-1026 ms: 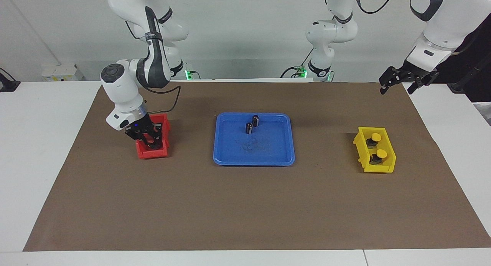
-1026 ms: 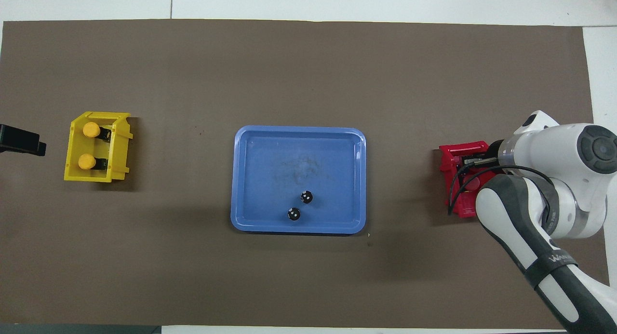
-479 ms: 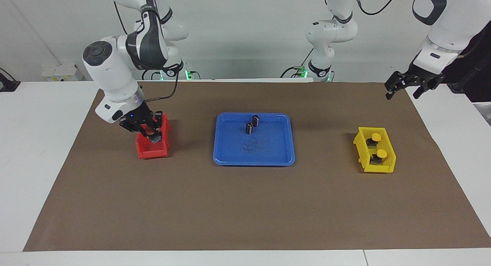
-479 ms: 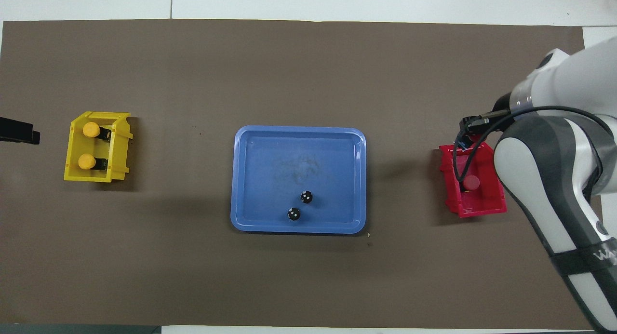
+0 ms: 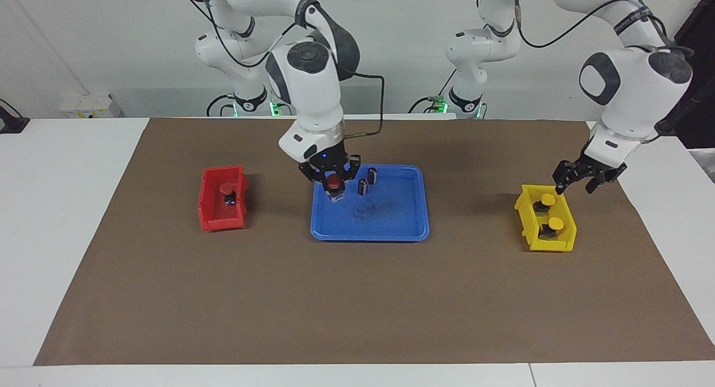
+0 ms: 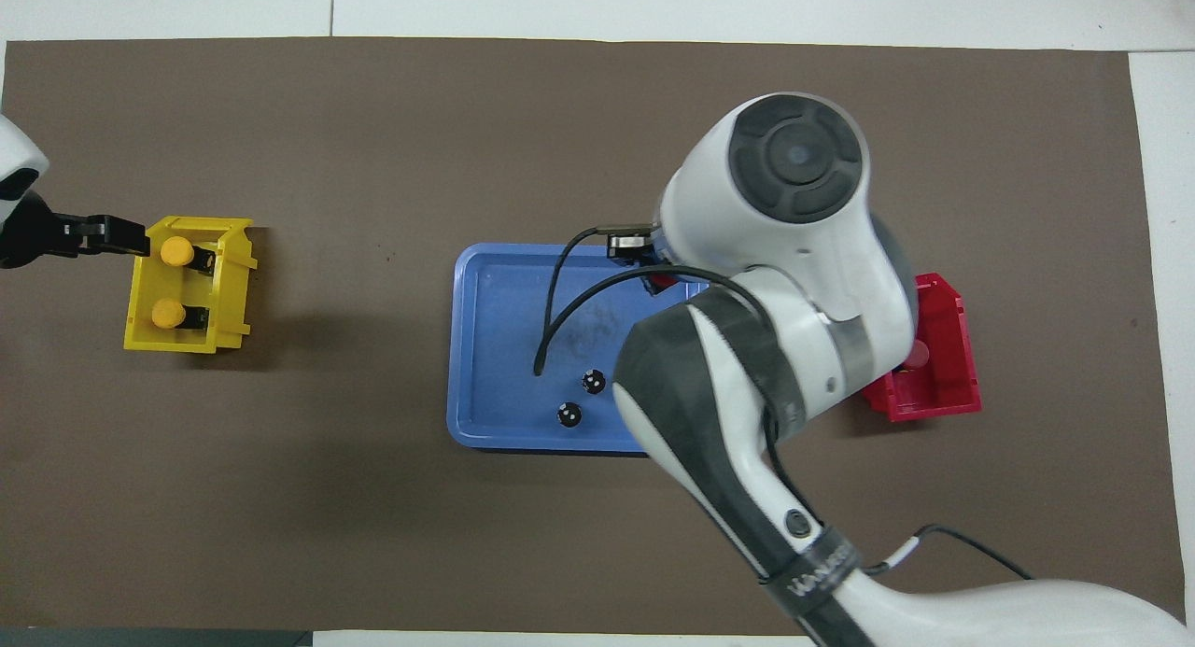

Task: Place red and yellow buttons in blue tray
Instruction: 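Carry the red button to the tray while the left gripper grasps yellow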

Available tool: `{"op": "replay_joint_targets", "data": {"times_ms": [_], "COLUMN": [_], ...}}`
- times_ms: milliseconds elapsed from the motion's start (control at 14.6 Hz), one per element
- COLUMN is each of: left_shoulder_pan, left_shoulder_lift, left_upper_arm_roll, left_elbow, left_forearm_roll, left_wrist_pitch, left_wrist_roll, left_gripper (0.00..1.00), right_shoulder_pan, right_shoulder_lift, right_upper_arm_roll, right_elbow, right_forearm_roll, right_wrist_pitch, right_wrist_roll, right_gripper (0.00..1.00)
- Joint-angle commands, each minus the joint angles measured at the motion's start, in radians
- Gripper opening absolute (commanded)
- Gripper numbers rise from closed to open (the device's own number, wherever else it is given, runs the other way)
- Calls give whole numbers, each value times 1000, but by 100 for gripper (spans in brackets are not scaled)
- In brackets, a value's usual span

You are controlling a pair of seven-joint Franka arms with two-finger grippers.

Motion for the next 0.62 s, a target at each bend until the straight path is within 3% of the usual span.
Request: {"op": "replay_joint_targets", "data": {"times_ms": [0, 547], "left_shoulder_pan": [7, 21], "left_shoulder_lift": [66, 113], "left_upper_arm_roll": [-1, -1], "left_elbow": [3, -89], "left_forearm_roll": [-18, -44], "left_wrist_pitch": [61, 234], "left_wrist_roll": [17, 19], "left_gripper": [73, 70], "right_shoulder_pan": [12, 86], "right_shoulder_lift": [51, 85], "right_upper_arm_roll": [-4, -5], "right_elbow": [-23, -170], "right_forearm_roll": [-31, -31], "right_wrist_pitch": [93, 268], "right_wrist_roll": [38, 100], "right_gripper": [37, 38]}}
